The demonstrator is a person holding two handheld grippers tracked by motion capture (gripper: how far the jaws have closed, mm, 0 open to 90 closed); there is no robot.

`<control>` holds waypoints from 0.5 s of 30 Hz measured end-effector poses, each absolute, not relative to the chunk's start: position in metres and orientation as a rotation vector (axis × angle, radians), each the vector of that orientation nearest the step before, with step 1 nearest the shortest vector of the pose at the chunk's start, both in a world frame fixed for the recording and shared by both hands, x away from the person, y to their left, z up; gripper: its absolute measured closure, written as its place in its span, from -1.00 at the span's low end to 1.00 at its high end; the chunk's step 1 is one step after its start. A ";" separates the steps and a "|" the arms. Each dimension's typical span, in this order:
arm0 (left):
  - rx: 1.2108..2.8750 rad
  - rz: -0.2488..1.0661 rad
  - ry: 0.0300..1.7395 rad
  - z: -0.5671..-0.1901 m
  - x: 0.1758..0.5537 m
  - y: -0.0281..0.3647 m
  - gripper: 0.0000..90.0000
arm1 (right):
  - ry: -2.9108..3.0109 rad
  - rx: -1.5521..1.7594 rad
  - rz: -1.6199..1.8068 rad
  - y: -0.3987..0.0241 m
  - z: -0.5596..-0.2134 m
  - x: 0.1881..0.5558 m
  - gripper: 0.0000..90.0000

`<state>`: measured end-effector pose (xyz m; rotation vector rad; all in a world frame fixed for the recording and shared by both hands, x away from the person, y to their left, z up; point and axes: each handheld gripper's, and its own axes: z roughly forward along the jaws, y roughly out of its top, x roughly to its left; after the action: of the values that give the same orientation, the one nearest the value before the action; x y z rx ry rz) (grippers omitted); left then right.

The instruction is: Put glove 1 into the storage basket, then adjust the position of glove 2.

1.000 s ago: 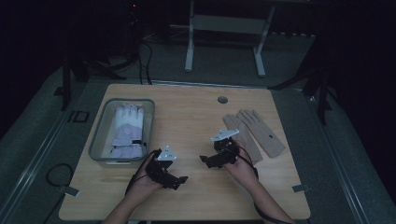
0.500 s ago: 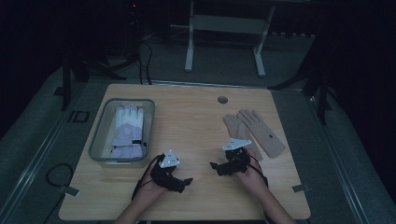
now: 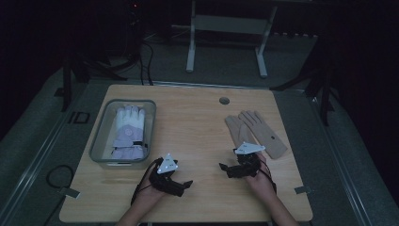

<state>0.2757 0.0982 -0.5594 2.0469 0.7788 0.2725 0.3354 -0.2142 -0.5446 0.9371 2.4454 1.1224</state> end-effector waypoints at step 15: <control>2.020 0.251 0.784 -0.559 0.277 0.102 -0.93 | 2.391 1.006 1.148 -0.221 -0.530 0.335 -0.76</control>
<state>0.2771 0.1022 -0.5586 2.0204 0.7844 0.2506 0.3354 -0.2208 -0.5301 1.0064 2.3911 1.1482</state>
